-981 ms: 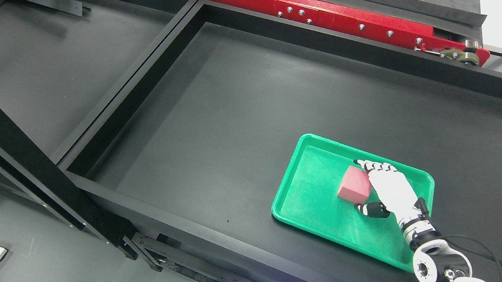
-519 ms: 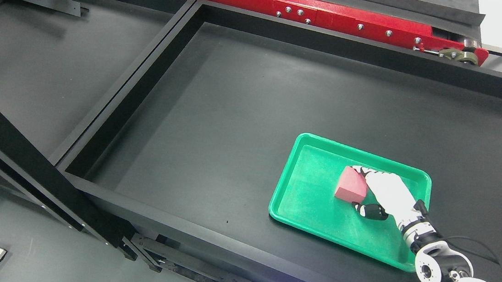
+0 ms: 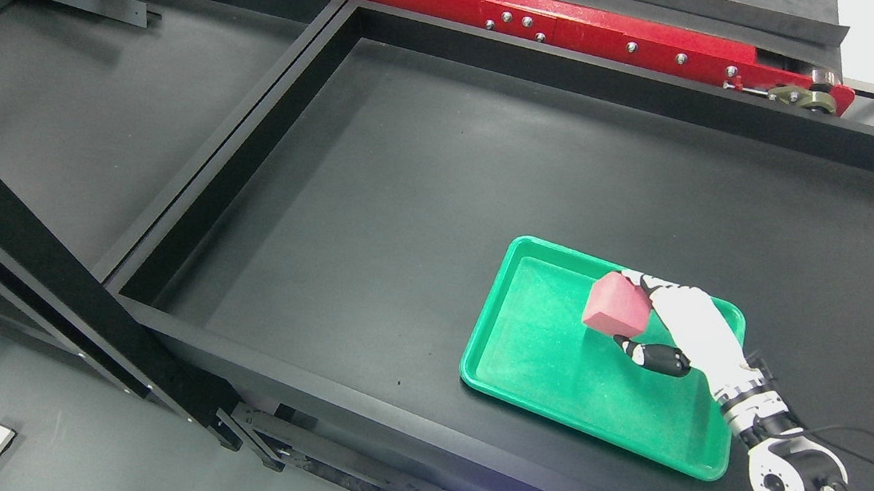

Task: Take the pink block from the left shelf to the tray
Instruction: 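Lift the pink cube up out of the green tray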

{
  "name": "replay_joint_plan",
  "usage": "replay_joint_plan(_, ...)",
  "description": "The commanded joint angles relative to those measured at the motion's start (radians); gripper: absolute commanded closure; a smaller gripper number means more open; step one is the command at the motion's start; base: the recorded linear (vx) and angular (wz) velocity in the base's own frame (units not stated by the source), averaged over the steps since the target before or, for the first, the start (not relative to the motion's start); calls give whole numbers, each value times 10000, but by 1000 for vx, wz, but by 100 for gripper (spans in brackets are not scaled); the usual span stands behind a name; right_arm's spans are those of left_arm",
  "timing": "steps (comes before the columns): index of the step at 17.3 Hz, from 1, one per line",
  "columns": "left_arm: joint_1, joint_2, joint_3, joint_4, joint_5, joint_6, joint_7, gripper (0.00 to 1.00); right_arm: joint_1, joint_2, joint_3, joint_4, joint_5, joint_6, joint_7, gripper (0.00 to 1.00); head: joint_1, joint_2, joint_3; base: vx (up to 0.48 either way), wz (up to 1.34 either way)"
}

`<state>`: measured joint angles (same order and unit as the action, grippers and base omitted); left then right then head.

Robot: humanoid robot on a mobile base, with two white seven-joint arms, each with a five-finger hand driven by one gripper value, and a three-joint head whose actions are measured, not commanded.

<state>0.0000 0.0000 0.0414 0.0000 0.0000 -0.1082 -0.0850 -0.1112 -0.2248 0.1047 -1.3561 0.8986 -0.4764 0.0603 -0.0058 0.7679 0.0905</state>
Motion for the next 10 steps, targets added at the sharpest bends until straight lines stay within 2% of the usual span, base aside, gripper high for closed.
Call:
replay_joint_plan(1,-322,175,0,-175,-15,-7,6,0,299,513,-1936,-535,-320,-452,-2546,97,0,0,0,-19,16)
replay_joint_plan(3,-322,175,0,-175,-15,-7,6,0,391,545,-2227,-781,-350,-452,-3163,97,0,0,0,-27,43)
replay_joint_plan(10,-322,175,0,-175,-15,-7,6,0,774,698,-2459,-1349,-841,-452,-3210,97,0,0,0,-57,163)
